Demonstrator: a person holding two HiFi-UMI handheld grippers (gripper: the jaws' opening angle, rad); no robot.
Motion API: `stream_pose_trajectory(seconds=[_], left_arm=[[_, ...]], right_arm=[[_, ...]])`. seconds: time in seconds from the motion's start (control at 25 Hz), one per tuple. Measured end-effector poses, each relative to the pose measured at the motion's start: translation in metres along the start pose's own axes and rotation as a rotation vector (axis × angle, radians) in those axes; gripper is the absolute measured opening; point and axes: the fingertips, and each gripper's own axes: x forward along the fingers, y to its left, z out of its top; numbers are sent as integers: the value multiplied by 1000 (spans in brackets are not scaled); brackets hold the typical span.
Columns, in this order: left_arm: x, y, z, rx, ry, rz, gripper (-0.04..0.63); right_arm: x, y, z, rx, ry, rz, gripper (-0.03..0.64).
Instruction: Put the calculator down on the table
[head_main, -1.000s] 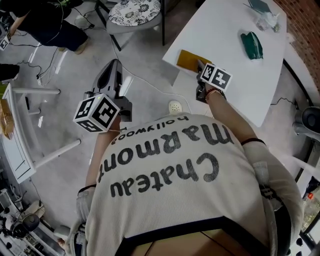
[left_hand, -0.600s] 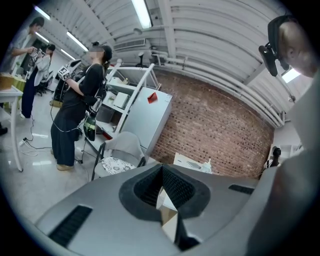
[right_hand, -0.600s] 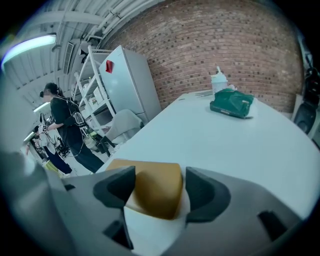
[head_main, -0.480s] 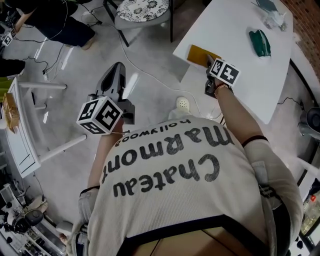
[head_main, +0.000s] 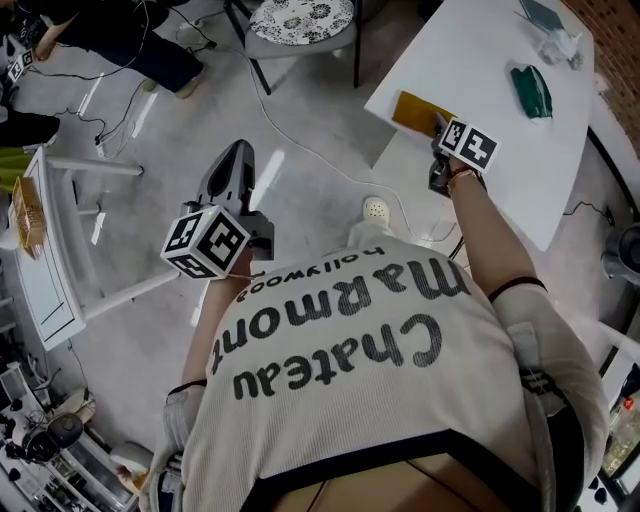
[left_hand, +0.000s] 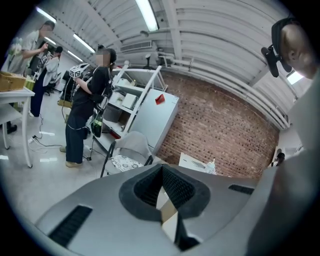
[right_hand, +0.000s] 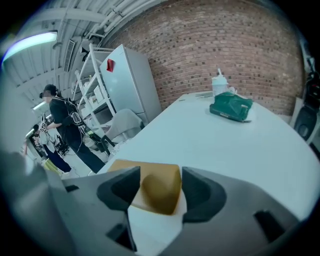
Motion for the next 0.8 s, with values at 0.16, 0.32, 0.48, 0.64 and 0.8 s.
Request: stream_pose_trajectory(seconds=[0.16,0.32,0.48,0.64,0.8], left_arm=[[3,-5,0,10,8,-43,0],[7,-14,-2,19,18,-84,0],[15,-27,-2,22,27,-116,0],[18,-39,-3,29,33,-151,0],[12,-41,-1,26,26,-170,0]], right_arm=[[-21,5,0,43,-22,3,256],[-54,31,11,114,-74,85,204],[-90,69,34,160,-151,200,121],[-125,114,54,176,-230,364,29],[-156,158,64,168,-276,510,5]])
